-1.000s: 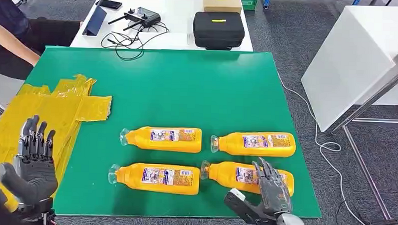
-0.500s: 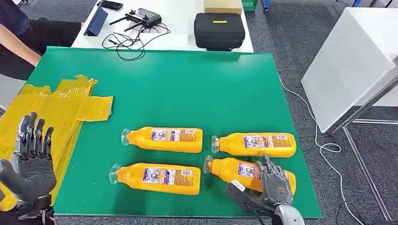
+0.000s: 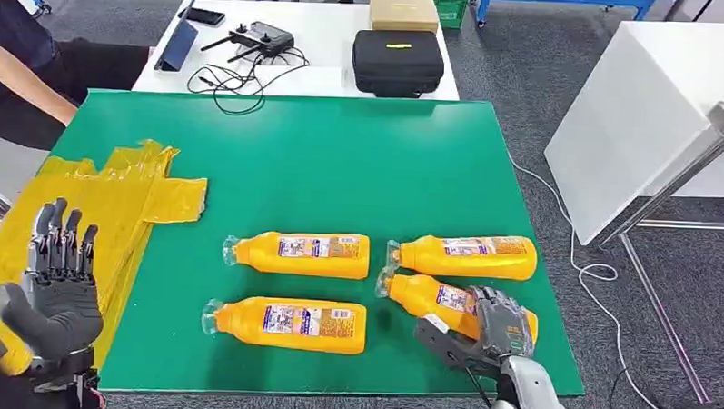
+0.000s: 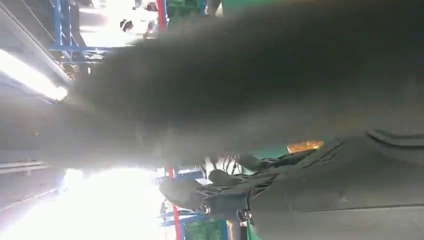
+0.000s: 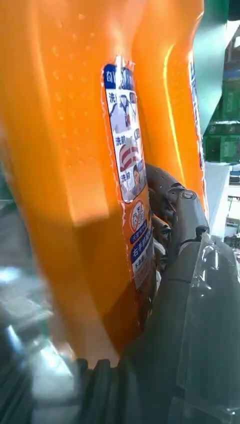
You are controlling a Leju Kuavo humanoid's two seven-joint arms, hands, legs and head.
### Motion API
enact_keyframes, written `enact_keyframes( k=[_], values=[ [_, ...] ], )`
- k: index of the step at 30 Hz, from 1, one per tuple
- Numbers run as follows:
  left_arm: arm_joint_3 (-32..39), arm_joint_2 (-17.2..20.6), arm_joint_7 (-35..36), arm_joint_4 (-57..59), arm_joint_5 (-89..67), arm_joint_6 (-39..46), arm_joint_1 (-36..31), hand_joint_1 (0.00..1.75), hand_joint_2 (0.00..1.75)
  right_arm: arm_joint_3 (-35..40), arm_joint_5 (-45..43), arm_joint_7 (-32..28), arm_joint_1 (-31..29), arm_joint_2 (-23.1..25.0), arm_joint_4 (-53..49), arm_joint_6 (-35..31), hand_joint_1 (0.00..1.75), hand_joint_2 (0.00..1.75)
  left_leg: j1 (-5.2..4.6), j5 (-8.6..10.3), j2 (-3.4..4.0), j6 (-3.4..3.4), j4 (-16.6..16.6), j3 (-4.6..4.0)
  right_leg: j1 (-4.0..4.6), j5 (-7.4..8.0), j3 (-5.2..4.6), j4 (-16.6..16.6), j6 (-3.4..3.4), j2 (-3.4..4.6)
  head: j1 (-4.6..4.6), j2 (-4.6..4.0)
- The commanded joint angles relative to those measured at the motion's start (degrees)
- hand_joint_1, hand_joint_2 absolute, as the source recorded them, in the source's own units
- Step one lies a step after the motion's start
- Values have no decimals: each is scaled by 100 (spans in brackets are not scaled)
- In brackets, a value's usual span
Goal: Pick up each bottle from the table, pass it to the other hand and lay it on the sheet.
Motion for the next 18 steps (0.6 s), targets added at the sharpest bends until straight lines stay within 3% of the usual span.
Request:
enact_keyframes(
  k=[1, 4, 5, 18],
  values=[
    [75, 140, 23, 676, 401, -237, -456, 0, 175, -606, -1617, -1478, 561, 199, -1541, 1134, 175, 175, -4, 3, -15, 0, -4, 0, -3, -3, 4, -1, 2, -21, 0, 0],
    [178, 140, 74, 769, 765, -544, -548, 0, 175, -173, -3292, -2124, 476, -322, -2934, 1499, 175, 175, -13, -1, -9, 2, 2, -4, -9, -5, -3, 8, 5, -19, 7, 0],
    [173, 147, 74, 785, 767, -557, -558, 0, 175, -92, -3488, -1950, 355, -448, -3044, 1565, 175, 175, -12, -1, 7, 2, 1, -6, -10, 4, -7, 6, 4, 2, 2, 0],
    [156, 145, 74, 771, 772, -583, -540, 0, 175, 22, -3582, -1962, 327, -520, -2866, 1434, 175, 175, -1, 3, -5, 13, -6, -42, -1, 1, -38, -5, 0, -15, 0, 0]
  ],
)
